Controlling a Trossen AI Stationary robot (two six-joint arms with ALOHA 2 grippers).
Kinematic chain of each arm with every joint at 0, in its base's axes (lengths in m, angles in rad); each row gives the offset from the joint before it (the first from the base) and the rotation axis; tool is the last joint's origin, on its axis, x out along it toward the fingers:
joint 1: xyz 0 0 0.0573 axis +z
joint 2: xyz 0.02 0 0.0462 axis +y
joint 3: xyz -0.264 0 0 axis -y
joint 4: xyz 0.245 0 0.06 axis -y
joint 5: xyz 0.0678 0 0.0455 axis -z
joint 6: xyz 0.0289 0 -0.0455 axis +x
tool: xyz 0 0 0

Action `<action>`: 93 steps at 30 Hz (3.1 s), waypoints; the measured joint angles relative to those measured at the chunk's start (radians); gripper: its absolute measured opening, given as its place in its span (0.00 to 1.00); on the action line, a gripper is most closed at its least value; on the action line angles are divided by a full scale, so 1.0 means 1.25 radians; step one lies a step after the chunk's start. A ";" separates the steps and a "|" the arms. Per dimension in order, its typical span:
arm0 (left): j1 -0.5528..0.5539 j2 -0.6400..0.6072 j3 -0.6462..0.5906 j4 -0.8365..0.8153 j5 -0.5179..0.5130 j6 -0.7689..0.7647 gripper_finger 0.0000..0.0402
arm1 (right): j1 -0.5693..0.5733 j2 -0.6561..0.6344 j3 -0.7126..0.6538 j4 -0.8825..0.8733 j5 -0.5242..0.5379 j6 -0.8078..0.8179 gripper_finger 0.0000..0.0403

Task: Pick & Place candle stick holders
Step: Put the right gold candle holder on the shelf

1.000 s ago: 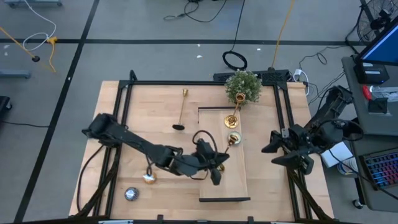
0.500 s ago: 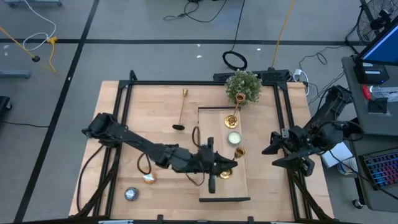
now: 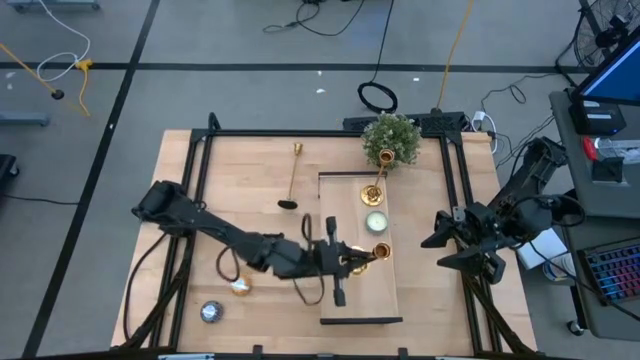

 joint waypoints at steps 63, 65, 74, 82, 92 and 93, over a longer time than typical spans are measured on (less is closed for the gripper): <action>0.128 0.168 -0.295 0.548 0.167 -0.182 0.07 | 0.000 0.000 0.000 -0.005 0.047 0.030 0.63; 0.128 0.168 -0.295 0.531 0.162 -0.199 0.08 | 0.000 0.000 0.000 -0.005 0.047 0.030 0.63; 0.127 0.167 -0.295 0.515 0.161 -0.203 0.09 | 0.000 0.000 0.000 -0.005 0.047 0.030 0.63; 0.127 0.167 -0.295 0.516 0.119 -0.308 0.10 | 0.000 0.000 0.000 -0.005 0.047 0.030 0.63; 0.111 0.167 -0.295 0.521 0.120 -0.308 0.10 | 0.000 0.000 0.000 -0.005 0.046 0.030 0.63; 0.109 0.167 -0.295 0.521 0.116 -0.308 0.10 | 0.000 0.000 0.000 -0.005 0.046 0.030 0.63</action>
